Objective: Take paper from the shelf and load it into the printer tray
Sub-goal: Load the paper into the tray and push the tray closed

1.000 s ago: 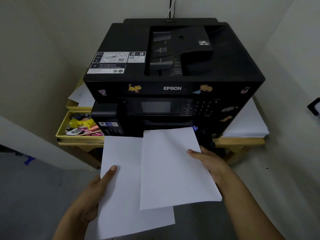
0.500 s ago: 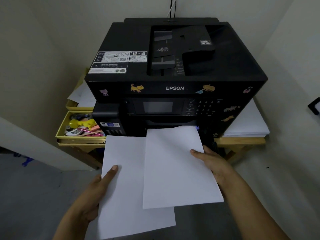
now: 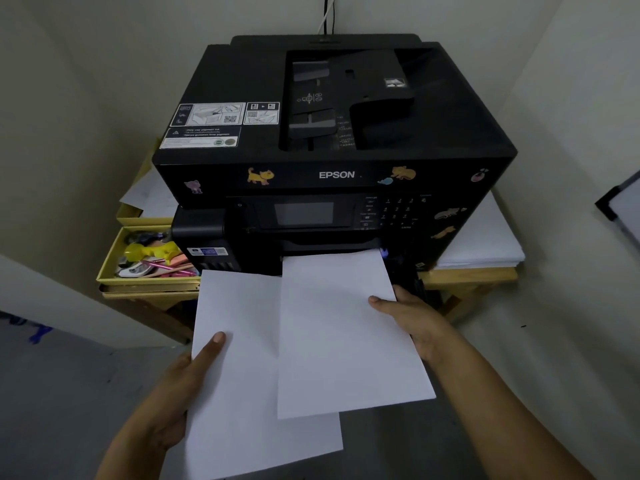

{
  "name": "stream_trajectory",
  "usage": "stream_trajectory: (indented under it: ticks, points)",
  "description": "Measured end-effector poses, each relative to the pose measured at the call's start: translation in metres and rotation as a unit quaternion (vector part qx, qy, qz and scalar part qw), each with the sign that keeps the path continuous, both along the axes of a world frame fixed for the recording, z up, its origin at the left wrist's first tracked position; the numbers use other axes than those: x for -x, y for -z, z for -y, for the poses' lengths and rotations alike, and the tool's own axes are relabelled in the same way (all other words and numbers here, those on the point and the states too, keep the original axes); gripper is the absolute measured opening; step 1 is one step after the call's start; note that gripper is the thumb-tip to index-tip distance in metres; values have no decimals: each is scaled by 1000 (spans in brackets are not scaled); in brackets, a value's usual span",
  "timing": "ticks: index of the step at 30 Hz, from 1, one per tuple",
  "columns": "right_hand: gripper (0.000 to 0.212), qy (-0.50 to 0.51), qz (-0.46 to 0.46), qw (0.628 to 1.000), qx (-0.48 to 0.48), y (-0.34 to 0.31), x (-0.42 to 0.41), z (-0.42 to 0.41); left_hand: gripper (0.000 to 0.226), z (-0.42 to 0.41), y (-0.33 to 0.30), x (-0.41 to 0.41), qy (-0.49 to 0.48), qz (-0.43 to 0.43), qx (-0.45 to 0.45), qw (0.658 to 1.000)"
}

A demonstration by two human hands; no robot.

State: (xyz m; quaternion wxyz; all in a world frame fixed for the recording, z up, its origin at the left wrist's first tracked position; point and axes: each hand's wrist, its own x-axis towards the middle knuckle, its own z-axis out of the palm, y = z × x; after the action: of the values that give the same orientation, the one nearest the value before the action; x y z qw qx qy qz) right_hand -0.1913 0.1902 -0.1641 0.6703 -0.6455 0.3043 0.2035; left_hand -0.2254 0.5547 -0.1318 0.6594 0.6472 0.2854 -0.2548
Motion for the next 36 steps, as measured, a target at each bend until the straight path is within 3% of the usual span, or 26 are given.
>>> stream_trajectory:
  ticks: [4, 8, 13, 19, 25, 30, 33, 36]
  points:
    - [48, 12, 19, 1000, -1, 7, 6, 1, 59, -2, 0, 0, -3, 3, -7, 1000]
    - [48, 5, -2, 1000, 19, 8, 5, 1, 86, -4, -3, 1, 11, 9, -9, 1000]
    - [37, 1, -42, 999, -5, 0, -4, 1, 60, -7, -2, -2, 12, 1, -9, 1000]
    - [27, 34, -49, 997, -45, 3, -5, 7, 51, -5, -7, 0, 6, -9, -12, 1000]
    - [23, 18, -44, 999, -12, 12, 12, 14, 79, -8, -14, 3, 9, -24, -4, 1000]
    - [23, 35, -34, 999, 9, 11, 9, 5, 77, -11, -15, 1, 20, -14, -8, 1000]
    - [27, 46, -28, 999, 7, 14, 4, 2, 58, -14, -16, -1, 20, -7, -9, 1000]
    - [28, 55, -14, 998, 5, 15, -2, -1, 64, -17, -18, -3, 29, -4, -9, 1000]
